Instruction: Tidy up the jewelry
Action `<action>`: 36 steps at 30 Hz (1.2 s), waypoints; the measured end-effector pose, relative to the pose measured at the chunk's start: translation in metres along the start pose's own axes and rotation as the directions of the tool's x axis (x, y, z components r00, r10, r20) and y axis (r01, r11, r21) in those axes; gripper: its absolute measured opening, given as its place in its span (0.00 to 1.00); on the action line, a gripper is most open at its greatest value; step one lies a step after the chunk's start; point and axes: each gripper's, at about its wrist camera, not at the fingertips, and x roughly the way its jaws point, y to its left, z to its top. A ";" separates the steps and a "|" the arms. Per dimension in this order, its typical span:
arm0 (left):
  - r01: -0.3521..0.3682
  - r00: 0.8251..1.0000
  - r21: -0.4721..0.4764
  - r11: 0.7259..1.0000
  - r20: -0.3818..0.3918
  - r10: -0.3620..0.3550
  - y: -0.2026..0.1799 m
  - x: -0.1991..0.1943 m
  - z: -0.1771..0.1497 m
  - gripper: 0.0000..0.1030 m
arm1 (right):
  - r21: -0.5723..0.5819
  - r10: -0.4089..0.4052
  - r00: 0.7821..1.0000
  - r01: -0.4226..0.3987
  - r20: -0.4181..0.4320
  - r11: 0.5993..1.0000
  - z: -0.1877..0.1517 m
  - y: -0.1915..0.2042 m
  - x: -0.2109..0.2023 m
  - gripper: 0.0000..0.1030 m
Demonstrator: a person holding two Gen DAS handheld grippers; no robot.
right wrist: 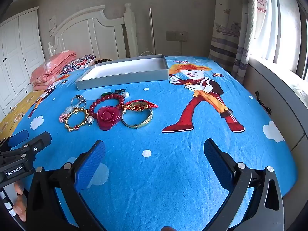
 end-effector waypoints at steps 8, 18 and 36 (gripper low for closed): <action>-0.003 1.000 -0.002 1.000 0.000 0.003 0.001 -0.001 0.000 0.96 | 0.003 0.003 1.000 -0.003 -0.002 1.000 0.000 0.000 0.000 0.93; 0.000 1.000 0.004 1.000 -0.004 0.000 0.000 0.000 0.000 0.96 | 0.003 0.003 1.000 -0.003 -0.002 1.000 0.000 0.000 0.000 0.93; 0.002 1.000 0.007 1.000 -0.001 -0.002 0.001 0.001 -0.002 0.96 | 0.004 0.003 1.000 -0.003 -0.002 1.000 -0.001 -0.001 0.000 0.93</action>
